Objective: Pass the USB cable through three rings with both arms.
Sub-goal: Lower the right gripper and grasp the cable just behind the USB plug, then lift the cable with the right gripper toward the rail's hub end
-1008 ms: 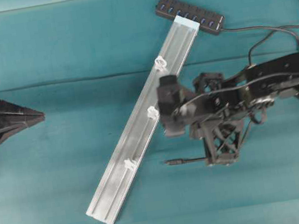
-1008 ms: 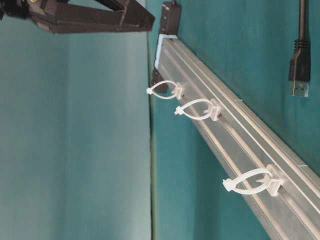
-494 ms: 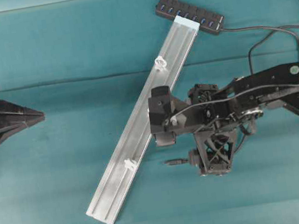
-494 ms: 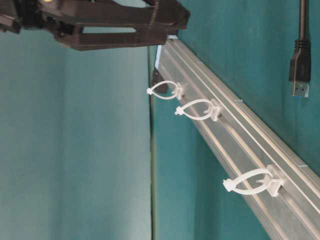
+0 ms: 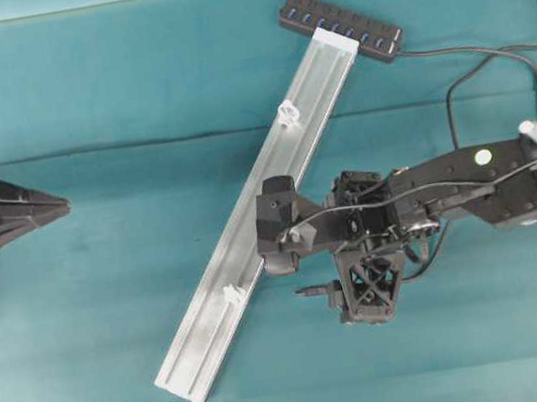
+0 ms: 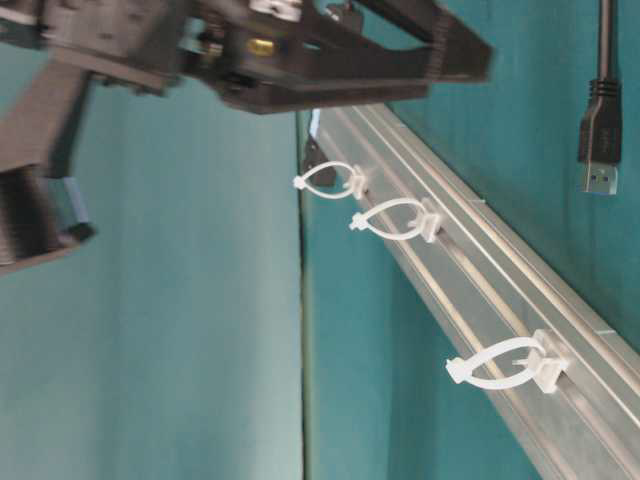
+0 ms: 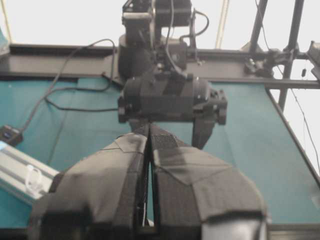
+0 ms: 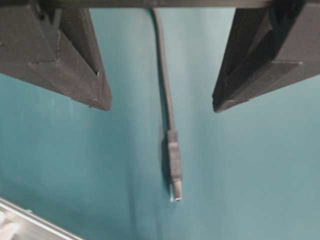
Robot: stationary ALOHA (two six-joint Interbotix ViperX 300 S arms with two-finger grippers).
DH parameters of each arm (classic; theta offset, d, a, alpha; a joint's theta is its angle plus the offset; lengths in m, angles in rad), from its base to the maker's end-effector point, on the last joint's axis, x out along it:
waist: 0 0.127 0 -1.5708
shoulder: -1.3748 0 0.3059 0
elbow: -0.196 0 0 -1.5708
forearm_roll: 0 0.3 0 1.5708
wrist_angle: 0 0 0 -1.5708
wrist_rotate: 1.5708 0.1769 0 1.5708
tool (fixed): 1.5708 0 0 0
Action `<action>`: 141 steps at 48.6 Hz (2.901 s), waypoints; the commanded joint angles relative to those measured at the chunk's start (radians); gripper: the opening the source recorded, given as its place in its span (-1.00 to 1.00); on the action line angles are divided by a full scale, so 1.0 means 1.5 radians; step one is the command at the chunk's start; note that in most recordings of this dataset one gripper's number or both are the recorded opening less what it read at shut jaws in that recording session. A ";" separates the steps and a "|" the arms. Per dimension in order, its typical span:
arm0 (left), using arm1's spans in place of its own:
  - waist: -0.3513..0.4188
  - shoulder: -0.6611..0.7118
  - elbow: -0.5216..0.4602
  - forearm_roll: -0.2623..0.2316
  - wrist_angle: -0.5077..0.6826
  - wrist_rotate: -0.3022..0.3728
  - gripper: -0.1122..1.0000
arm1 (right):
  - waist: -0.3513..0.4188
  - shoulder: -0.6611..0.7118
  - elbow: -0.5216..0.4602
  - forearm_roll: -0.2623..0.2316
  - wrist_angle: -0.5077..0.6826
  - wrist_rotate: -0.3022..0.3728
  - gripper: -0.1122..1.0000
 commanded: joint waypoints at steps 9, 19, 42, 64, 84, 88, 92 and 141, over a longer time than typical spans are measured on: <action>-0.001 0.002 -0.017 0.002 -0.003 0.001 -0.80 | 0.006 0.026 0.033 -0.005 -0.033 -0.002 0.61; -0.001 0.002 -0.017 0.002 -0.004 0.002 -0.80 | 0.026 0.040 0.046 -0.019 -0.044 -0.015 0.61; -0.001 -0.011 -0.018 0.002 -0.004 0.002 -0.80 | 0.036 0.060 0.042 -0.024 -0.051 -0.040 0.60; -0.001 -0.007 -0.017 0.002 -0.004 0.002 -0.80 | 0.035 0.081 0.032 -0.024 -0.076 -0.035 0.60; -0.001 -0.010 -0.018 0.002 -0.004 0.000 -0.80 | 0.034 0.092 0.031 -0.024 -0.074 -0.036 0.51; -0.001 -0.010 -0.017 0.002 -0.003 0.000 -0.80 | 0.034 0.092 0.031 -0.024 -0.072 -0.036 0.43; -0.002 -0.010 -0.017 0.002 -0.004 0.000 -0.80 | 0.034 0.092 0.030 -0.024 -0.071 -0.035 0.32; -0.001 -0.010 -0.014 0.002 -0.003 0.000 -0.80 | 0.038 0.104 0.018 -0.020 -0.029 -0.040 -0.61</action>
